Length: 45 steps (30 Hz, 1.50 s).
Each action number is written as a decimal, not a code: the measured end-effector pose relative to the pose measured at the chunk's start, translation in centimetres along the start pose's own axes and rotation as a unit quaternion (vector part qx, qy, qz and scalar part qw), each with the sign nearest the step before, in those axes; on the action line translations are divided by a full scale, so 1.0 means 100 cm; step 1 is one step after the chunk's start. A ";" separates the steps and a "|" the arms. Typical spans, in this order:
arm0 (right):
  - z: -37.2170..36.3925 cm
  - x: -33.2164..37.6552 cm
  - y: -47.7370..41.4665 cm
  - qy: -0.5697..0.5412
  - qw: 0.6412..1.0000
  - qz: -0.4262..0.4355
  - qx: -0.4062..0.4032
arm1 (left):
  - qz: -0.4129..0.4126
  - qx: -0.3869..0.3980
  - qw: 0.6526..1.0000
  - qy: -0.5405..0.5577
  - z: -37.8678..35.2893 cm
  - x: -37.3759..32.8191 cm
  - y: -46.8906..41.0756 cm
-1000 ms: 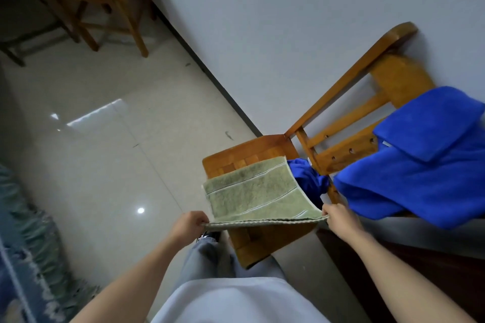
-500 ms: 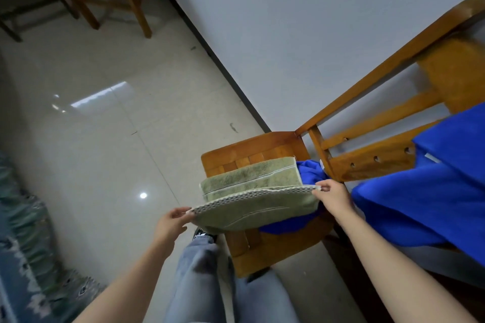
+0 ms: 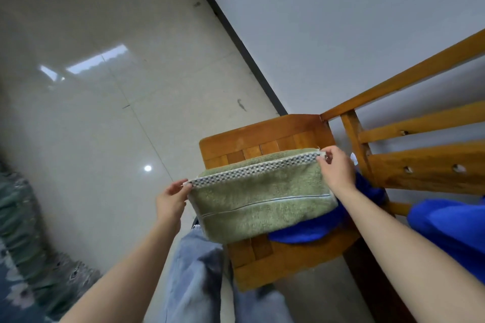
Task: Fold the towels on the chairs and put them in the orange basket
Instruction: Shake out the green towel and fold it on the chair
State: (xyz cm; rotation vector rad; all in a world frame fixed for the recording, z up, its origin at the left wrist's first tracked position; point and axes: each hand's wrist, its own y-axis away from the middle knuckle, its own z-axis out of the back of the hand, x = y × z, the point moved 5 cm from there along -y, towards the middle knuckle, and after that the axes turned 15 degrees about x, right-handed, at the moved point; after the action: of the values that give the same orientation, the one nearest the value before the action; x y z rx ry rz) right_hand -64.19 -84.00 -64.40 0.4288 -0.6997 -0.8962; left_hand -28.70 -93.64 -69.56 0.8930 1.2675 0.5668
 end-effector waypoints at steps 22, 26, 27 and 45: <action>-0.031 0.005 -0.059 0.238 0.969 -0.054 0.042 | 0.016 -0.051 0.998 -0.012 -0.014 0.000 -0.059; -0.031 -0.004 -0.060 0.184 0.977 -0.090 0.057 | 0.042 0.012 0.995 -0.095 -0.022 0.006 -0.056; -0.030 -0.006 -0.060 0.153 0.981 -0.100 0.066 | 0.046 0.025 0.993 -0.107 -0.025 0.007 -0.053; -0.017 0.005 -0.045 0.070 0.994 -0.057 0.068 | -0.010 -0.038 0.953 -0.299 -0.025 -0.002 -0.046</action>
State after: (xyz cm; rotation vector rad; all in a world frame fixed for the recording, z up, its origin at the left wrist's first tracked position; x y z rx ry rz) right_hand -65.29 -86.86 -68.14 0.6530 -0.6142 -0.9184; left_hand -31.62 -95.74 -73.33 0.8967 0.6985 0.2889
